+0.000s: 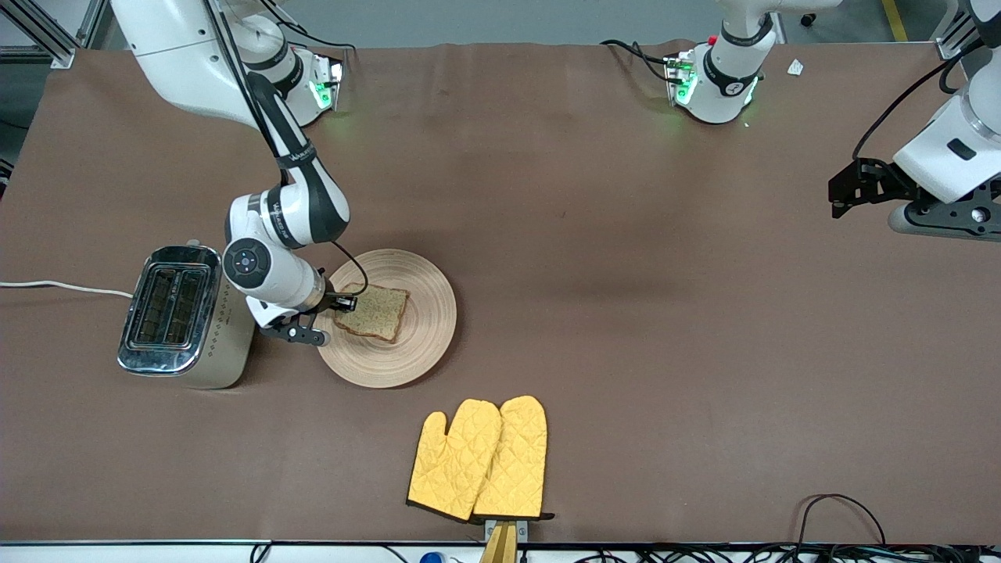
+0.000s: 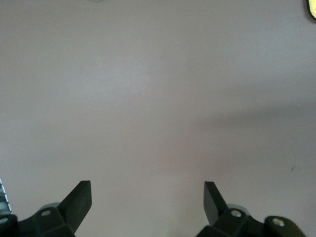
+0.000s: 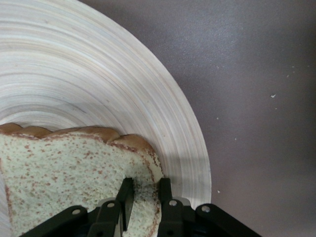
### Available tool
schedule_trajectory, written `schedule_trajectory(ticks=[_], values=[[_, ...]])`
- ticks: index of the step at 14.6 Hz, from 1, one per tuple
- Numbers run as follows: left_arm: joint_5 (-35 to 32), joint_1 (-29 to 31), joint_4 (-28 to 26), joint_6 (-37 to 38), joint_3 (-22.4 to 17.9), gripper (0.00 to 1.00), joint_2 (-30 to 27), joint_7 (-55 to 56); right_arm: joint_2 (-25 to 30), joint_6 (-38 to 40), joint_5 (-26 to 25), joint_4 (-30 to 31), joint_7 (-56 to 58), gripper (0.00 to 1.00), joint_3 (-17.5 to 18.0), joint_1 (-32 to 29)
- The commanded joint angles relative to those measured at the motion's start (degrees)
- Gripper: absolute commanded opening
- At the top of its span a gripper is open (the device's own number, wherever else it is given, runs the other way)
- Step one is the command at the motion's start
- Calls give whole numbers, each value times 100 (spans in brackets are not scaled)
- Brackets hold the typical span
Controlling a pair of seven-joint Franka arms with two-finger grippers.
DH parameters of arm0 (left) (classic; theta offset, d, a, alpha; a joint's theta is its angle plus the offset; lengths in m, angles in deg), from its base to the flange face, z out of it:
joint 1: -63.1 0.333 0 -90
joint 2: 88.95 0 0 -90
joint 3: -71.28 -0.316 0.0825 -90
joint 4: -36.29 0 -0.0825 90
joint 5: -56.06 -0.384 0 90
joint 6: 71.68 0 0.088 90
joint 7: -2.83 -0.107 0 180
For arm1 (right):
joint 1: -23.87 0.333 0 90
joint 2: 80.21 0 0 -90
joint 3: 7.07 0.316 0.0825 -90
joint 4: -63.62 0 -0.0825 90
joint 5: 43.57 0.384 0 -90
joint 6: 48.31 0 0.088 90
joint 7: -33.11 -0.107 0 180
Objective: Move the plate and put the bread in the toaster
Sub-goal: 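Lift the bread slice with the right gripper toward the toaster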
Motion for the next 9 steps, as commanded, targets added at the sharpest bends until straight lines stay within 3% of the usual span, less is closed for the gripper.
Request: schedule_trajectory(ticks=[1, 9], values=[[584, 2, 21, 11, -90, 100, -72, 61, -12, -53, 60, 37, -34, 20, 9, -29], [385, 28, -23, -287, -160, 100, -46, 159, -12, 0, 69, 28, -51, 0, 18, -29]])
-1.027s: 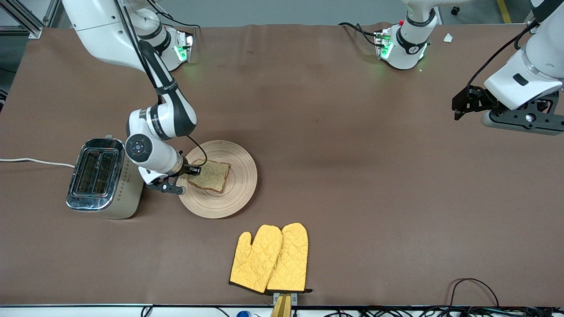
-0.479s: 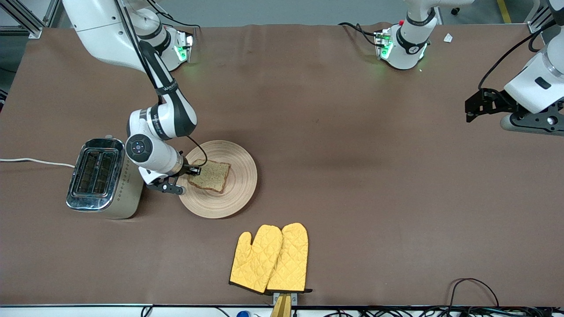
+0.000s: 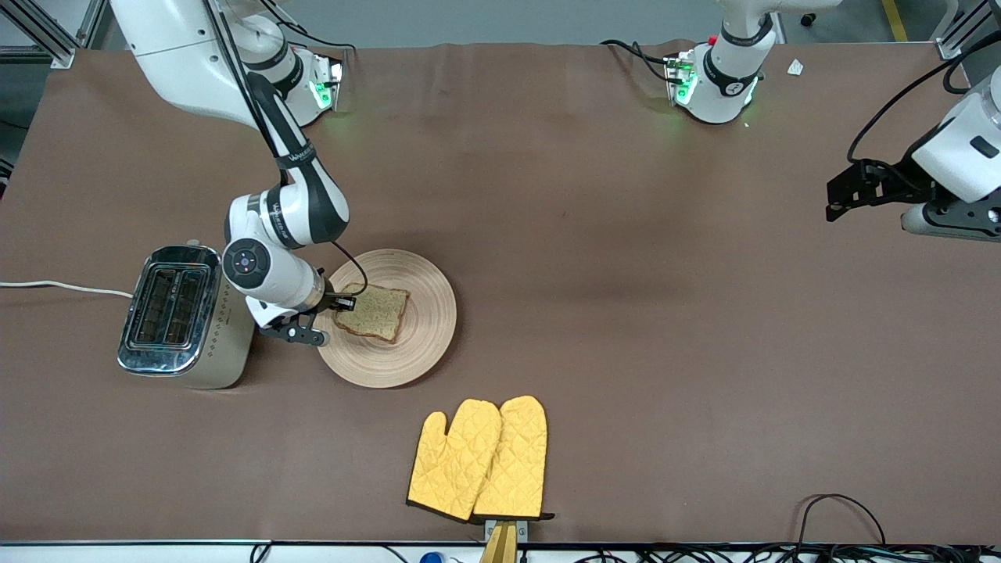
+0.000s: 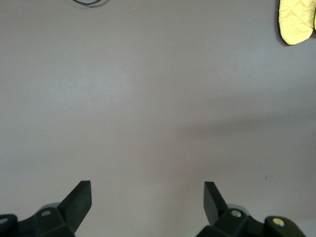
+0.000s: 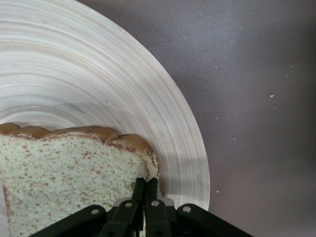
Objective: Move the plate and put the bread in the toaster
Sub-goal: 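Lift the bread slice with the right gripper toward the toaster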
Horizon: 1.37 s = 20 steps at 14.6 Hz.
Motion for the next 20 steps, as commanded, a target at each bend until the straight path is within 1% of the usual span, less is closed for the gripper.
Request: schedule_trajectory(ticks=[1, 3, 6, 8, 12, 14, 15, 18, 20], values=[[-93, 3, -13, -77, -22, 100, -37, 33, -4, 12, 69, 28, -68, 0, 25, -28], [-84, -5, -13, -68, -22, 100, -28, 33, 5, 116, 69, -6, -146, 0, 25, -28], [-75, -5, -13, -68, -22, 100, -28, 42, 364, 967, 69, -313, -173, 0, 8, -37], [-75, -14, -13, -68, -22, 100, -28, 42, 540, 1687, 69, -716, -191, 0, 8, -28], [-66, -5, -4, -68, -22, 100, 25, 42, 980, 2663, 16, -1165, -244, 0, -10, -19], [-58, -14, -4, -68, -22, 100, 33, 51, 1024, 3445, -80, -1700, -243, 0, -45, -19], [-66, -23, -4, -68, -22, 100, 33, 59, 1033, 3814, -316, -1981, -278, 0, -54, -19], [-75, -5, -13, -42, -22, 100, 16, 51, 1042, 4799, -1351, -2685, -279, 0, -19, 33], [-84, -5, -13, -33, -22, 100, 7, 51, 1033, 5266, -2055, -2968, -244, 0, 7, 95]])
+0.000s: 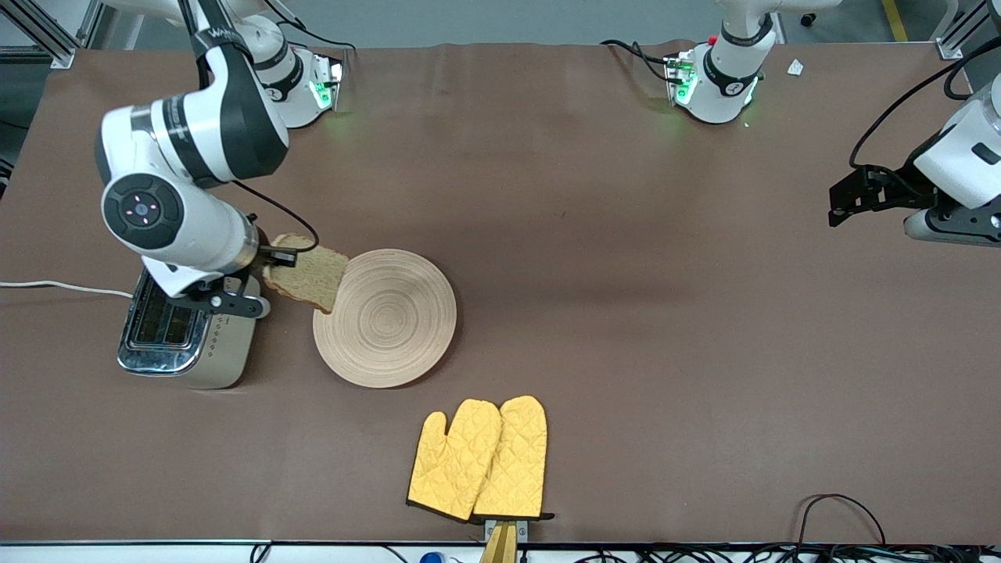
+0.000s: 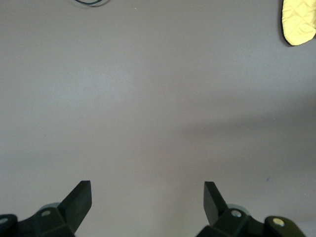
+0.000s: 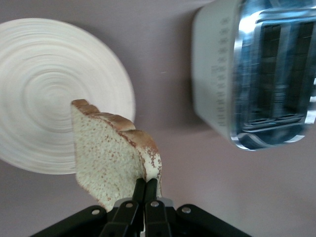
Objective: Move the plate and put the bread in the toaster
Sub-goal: 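Lower the bread into the toaster slot with the right gripper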
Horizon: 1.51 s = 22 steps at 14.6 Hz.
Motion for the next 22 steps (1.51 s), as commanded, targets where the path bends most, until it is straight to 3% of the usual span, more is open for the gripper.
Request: schedule_trajectory(ticks=[1, 6, 9, 13, 17, 22], values=[[-79, 6, -6, -12, -12, 100, -34, 50, -19, 528, -956, -321, -52, 0, 47, 157], [-79, 23, -15, -12, -12, 100, -34, 50, -54, 723, -2407, -146, 176, 0, 47, 298], [-79, 23, -6, -12, -12, 100, -25, 50, -80, 732, -2725, -137, 431, 0, 12, 71], [-88, 32, -6, -12, -12, 100, -25, 50, -300, 925, -3647, -93, 441, 0, 21, 114], [-79, 23, -6, -12, -12, 100, -25, 42, -625, 908, -3930, -93, 423, 0, 21, 26], [-79, 23, -6, -12, -12, 100, -25, 50, -880, 855, -3930, -110, 379, 0, 21, -97]])
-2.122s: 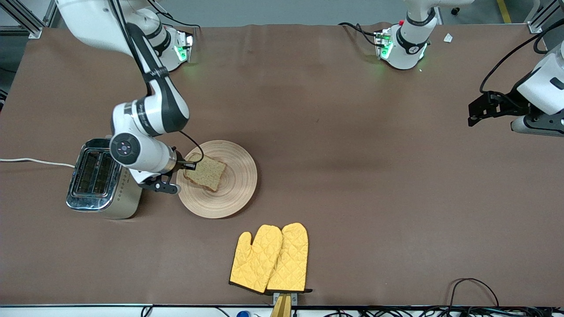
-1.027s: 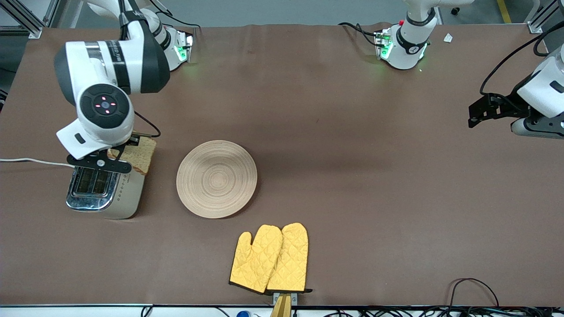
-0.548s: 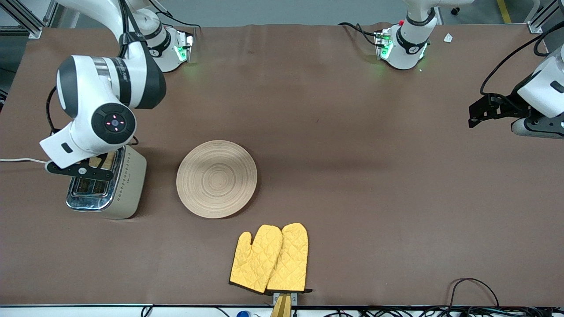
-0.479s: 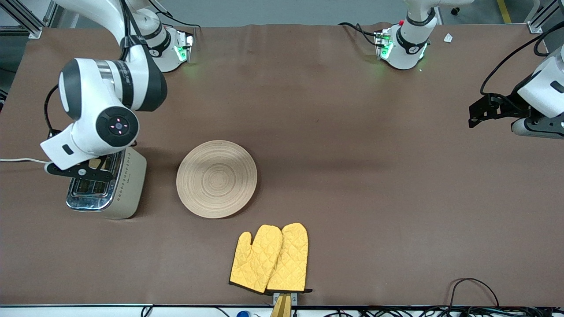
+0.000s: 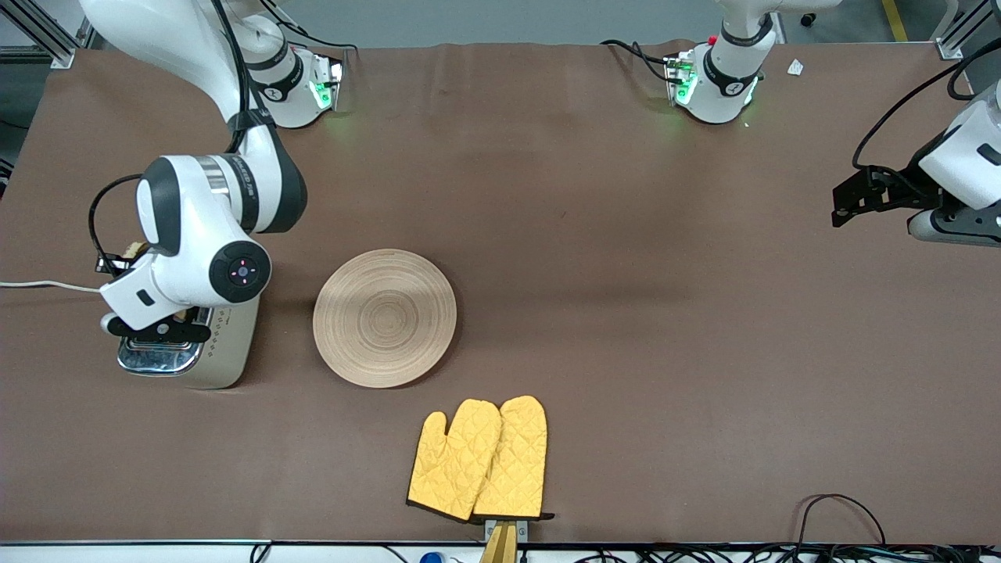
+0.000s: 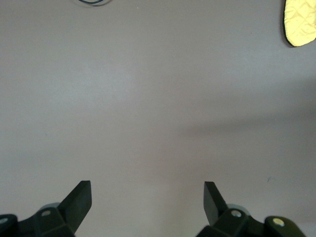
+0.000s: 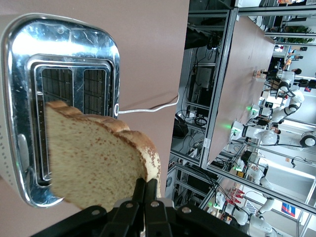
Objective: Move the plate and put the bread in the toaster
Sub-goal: 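Lower the bread into the toaster slot with the right gripper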
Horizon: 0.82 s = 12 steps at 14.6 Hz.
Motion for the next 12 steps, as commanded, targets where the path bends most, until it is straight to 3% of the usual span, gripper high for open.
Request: schedule_trajectory(ticks=[1, 12], values=[[-79, -9, -4, -12, -4, 100, -25, 49, -49, 16, -147, -3, -46, 0, 54, -95], [-79, 0, -4, -12, -4, 100, -25, 41, -418, -178, -164, -100, -55, 0, 54, -192]])
